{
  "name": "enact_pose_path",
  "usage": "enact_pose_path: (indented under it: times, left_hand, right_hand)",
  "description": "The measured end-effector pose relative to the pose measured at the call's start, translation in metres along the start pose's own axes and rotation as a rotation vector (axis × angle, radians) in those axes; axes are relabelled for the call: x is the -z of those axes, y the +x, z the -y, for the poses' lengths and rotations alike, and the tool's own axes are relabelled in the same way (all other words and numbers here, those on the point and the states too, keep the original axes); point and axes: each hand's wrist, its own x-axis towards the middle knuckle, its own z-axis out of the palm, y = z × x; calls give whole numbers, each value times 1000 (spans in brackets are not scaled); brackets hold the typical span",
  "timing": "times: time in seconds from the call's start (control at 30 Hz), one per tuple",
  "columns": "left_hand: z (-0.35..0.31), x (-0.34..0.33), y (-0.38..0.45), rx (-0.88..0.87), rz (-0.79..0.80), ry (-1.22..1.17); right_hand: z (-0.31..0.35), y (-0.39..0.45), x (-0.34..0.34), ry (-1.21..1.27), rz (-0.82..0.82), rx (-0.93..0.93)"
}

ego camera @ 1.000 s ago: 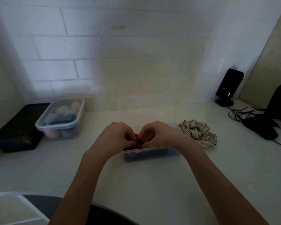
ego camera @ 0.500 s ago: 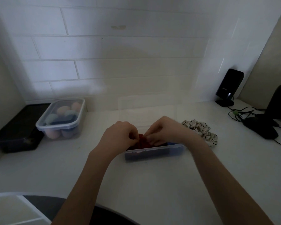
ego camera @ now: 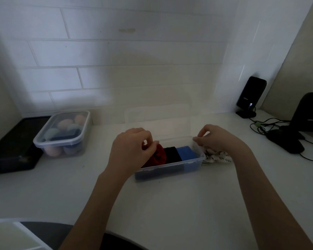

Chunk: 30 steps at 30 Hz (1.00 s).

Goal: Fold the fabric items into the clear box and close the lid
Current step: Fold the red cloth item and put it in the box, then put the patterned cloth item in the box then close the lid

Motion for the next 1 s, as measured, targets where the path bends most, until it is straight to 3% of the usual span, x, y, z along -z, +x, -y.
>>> enact_pose_path:
  times: [0.1,0.23,0.4,0.53,0.6,0.77,0.83,0.9,1.0]
  left_hand:
    - [-3,1,0,-31,152,-138]
    - [-2,1,2,24,442,-280]
    - [2,-2,7,34,562,-179]
    - [1,-2,10,8,599,-165]
    - [-2,1,10,-2,524,-218]
    - [-4,8,8,103,177,-374]
    - [-4,9,11,101,100,-431]
    - [-9,10,14,105,109,-510]
    - [-18,6,18,144,264,-647]
  right_hand:
    - [-4,0,-2,51,37,-15]
    - [-5,-5,-3,-78,104,-41]
    - [-6,-9,-12,-252,68,-103]
    - [4,-12,-20,-326,36,-49]
    - [3,-7,-23,-216,-24,-15]
    - [8,-5,-7,80,-475,162]
    - [27,-15,5,203,-551,285]
    - [49,-29,11,367,-462,358]
    - [74,-50,7,798,-134,416]
